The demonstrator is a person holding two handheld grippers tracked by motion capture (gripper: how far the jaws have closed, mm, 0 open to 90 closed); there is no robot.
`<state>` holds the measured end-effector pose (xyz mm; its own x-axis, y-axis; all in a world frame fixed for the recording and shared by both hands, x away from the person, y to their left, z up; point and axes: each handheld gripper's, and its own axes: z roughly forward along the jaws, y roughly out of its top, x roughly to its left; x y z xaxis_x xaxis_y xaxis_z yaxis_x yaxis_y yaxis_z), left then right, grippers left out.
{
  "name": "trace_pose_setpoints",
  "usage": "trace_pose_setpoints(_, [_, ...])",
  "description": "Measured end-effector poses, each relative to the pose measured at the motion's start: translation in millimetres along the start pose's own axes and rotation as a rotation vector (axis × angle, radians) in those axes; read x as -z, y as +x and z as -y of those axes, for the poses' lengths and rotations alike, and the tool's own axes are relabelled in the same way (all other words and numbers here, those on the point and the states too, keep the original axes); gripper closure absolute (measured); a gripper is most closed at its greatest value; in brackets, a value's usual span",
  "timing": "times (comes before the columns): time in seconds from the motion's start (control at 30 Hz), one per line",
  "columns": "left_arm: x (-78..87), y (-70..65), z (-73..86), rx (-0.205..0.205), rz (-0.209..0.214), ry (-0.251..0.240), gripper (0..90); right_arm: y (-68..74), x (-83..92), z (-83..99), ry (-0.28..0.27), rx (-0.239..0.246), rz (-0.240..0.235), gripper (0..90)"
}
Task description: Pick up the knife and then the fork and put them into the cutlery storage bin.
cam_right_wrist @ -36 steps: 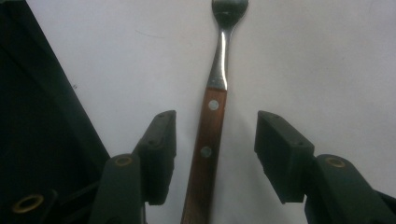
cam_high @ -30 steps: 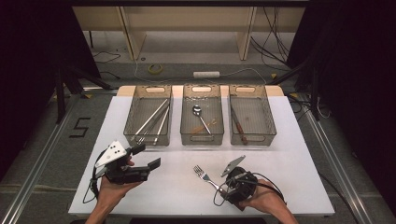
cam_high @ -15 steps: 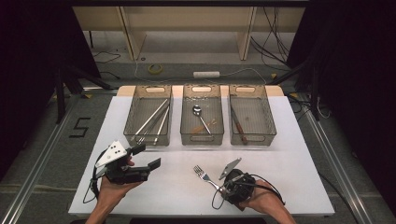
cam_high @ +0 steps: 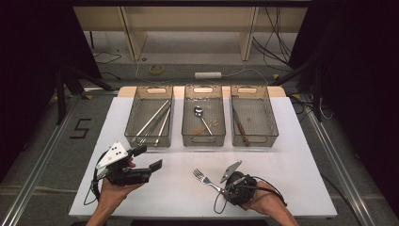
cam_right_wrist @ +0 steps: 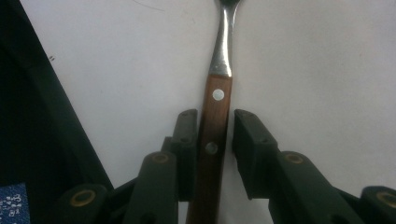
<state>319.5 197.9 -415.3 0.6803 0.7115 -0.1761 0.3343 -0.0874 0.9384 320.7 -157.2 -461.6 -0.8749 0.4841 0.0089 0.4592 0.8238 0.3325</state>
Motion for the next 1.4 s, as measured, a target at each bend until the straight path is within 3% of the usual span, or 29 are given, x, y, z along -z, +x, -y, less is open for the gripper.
trace_pose_setpoints(0.33, [-0.1, -0.1, 0.0, -0.001, 0.000, 0.001, 17.4, 0.2, -0.4, -0.9, 0.008, 0.016, 0.001, 74.7])
trace_pose_setpoints(0.43, [-0.2, -0.3, 0.0, -0.002, 0.000, 0.001, 17.4, 0.4, -0.5, -1.9, 0.011, 0.000, 0.001, 76.2])
trace_pose_setpoints(0.67, [-0.2, -0.4, -0.1, -0.005, 0.000, 0.002, 17.4, 1.2, -0.3, -3.0, 0.023, 0.022, 0.012, 77.0])
trace_pose_setpoints(1.13, [-0.1, -0.3, -0.2, -0.005, 0.000, 0.002, 17.5, -4.4, 11.0, -3.3, -0.033, 0.032, 0.004, 77.3])
trace_pose_setpoints(1.4, [-0.2, 0.1, 0.0, -0.003, -0.002, 0.001, 17.4, -16.4, 24.1, -3.9, -0.095, -0.011, 0.008, 77.3])
